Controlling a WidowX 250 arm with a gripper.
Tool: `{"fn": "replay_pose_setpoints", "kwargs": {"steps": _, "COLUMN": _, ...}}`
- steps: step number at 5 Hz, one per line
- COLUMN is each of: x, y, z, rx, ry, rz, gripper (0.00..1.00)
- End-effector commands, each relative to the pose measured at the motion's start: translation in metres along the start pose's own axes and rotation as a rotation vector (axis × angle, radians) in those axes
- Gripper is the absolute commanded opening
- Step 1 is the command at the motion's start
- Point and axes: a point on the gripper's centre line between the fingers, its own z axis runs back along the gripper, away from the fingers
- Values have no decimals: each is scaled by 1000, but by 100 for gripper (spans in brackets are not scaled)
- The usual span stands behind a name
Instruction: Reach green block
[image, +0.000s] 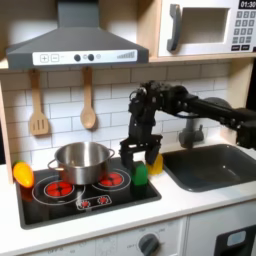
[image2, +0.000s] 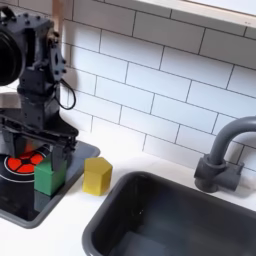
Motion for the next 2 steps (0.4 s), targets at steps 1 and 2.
{"fn": "replay_pose_setpoints", "kwargs": {"steps": 1, "x": 1, "y": -1, "z": -8, "rx": 4, "ry": 10, "rz": 1, "gripper": 100}}
{"fn": "replay_pose_setpoints", "kwargs": {"steps": 2, "x": 2, "y": 0, "z": -12, "rx": 9, "ry": 15, "rz": 8, "gripper": 100}}
